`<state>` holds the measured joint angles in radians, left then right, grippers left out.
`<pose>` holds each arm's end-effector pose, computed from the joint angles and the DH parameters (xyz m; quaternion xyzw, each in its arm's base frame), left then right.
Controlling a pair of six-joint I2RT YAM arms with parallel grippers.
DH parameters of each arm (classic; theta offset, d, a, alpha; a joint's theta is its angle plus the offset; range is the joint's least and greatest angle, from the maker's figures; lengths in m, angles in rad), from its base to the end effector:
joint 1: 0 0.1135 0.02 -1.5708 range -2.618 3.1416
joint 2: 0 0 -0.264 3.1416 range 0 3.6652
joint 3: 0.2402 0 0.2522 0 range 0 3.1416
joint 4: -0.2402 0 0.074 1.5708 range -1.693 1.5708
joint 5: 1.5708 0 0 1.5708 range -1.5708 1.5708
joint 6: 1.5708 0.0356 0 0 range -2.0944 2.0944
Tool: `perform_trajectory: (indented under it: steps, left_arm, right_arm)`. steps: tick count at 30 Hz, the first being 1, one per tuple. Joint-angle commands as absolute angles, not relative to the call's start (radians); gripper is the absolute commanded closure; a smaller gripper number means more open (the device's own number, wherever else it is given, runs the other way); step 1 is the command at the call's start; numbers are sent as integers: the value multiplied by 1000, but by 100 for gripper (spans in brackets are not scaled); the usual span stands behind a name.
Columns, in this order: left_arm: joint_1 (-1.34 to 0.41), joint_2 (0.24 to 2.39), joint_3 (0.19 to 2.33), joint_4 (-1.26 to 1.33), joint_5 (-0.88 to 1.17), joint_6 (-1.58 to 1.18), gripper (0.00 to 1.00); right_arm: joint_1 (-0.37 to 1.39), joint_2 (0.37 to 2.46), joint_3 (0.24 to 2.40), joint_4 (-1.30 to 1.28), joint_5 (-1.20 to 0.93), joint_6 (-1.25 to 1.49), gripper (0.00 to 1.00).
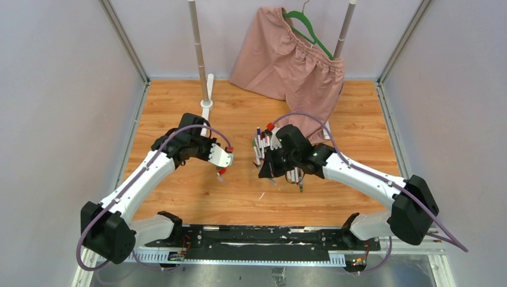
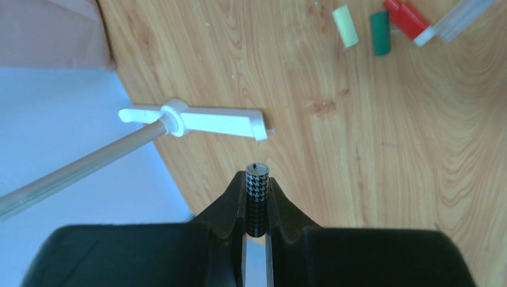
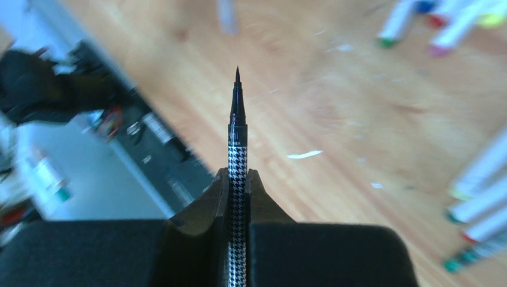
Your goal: Open the pen caps
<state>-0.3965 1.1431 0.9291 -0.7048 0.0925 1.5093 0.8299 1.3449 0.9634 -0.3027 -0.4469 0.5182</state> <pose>0.2100 -0.0915 0.2733 0.7799 0.5361 0.1318 0.2948 0.1863 0.2264 0.2682 -0.2306 0.8555 0.4175 0.2018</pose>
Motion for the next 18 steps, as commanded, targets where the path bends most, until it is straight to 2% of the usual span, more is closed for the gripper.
perform_trajectory:
  steps: [1, 4, 10, 18]
  left_arm:
    - [-432, 1201, 980, -700, 147, 1278, 100]
    - [-470, 1261, 1013, -701, 171, 1108, 100]
    - [-514, 1425, 1082, -673, 246, 895, 100]
    - [-571, 1552, 1066, -587, 248, 751, 100]
  right_arm:
    - [818, 1302, 937, -365, 54, 477, 100]
    - [818, 1345, 925, -326, 223, 498, 100]
    - [819, 1530, 951, -284, 372, 547, 100]
    - [819, 1664, 940, -219, 431, 611, 100]
